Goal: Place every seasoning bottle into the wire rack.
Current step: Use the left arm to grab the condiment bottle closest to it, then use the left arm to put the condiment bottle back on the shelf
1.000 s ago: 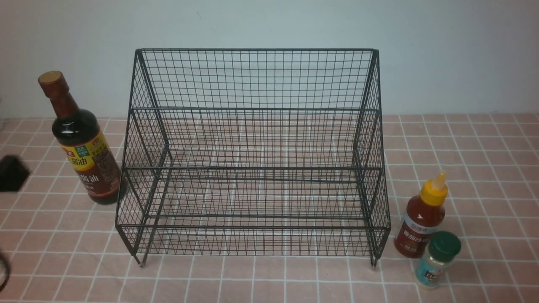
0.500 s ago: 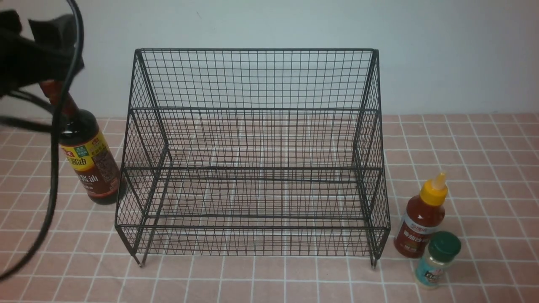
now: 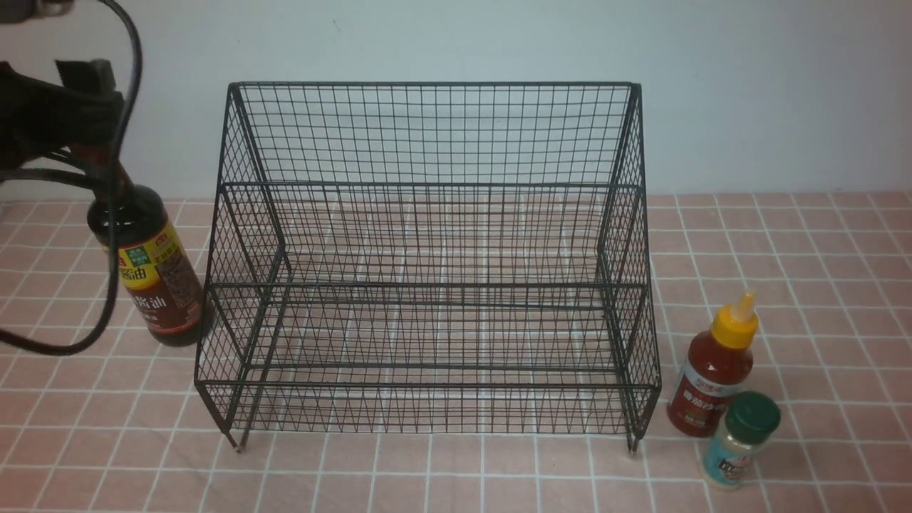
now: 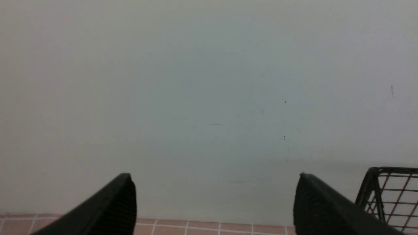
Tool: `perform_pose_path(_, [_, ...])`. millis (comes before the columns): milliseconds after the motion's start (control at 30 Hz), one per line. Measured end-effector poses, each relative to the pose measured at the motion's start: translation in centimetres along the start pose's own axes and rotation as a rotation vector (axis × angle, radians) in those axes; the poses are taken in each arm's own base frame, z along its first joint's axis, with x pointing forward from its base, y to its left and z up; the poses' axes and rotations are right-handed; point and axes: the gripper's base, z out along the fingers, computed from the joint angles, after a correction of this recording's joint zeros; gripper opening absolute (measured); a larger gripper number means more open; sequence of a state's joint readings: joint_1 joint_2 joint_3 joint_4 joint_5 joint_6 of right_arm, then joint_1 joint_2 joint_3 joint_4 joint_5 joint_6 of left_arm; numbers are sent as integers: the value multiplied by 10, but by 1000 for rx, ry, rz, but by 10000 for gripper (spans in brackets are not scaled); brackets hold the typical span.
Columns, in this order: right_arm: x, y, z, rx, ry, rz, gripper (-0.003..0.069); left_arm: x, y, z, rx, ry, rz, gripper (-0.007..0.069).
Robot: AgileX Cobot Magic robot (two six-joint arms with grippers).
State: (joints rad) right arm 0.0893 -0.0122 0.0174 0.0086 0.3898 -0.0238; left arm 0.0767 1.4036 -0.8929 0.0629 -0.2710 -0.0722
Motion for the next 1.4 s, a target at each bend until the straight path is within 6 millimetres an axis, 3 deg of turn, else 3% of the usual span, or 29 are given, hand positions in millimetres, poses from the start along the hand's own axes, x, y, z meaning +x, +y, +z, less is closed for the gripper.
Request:
perform_pose_path(200, [0,0,0,0,0,0,-11,20,1,21,-5,48,-17,591])
perform_pose_path(533, [0,0,0,0,0,0,-11,41,2,37,-9,116,-25,578])
perform_pose_path(633, [0,0,0,0,0,0,-11,45,2,39,-9,128,-25,531])
perform_pose_path(767, [0,0,0,0,0,0,-11,48,2,42,-5,123,-17,288])
perform_pose_path(800, [0,0,0,0,0,0,-11,48,2,42,-5,122,-21,256])
perform_pose_path(933, [0,0,0,0,0,0,-11,45,1,39,-3,122,-14,259])
perform_pose_path(1033, [0,0,0,0,0,0,-11,34,1,31,-3,127,0,259])
perform_pose_path(1167, [0,0,0,0,0,0,-11,4,1,15,-4,50,4,259])
perform_pose_path(1300, [0,0,0,0,0,0,-11,-55,-1,-21,0,-140,24,259])
perform_pose_path(1333, [0,0,0,0,0,0,-11,-58,-1,-23,0,-148,23,259])
perform_pose_path(1400, [0,0,0,0,0,0,-11,-89,-2,-49,2,-260,44,258])
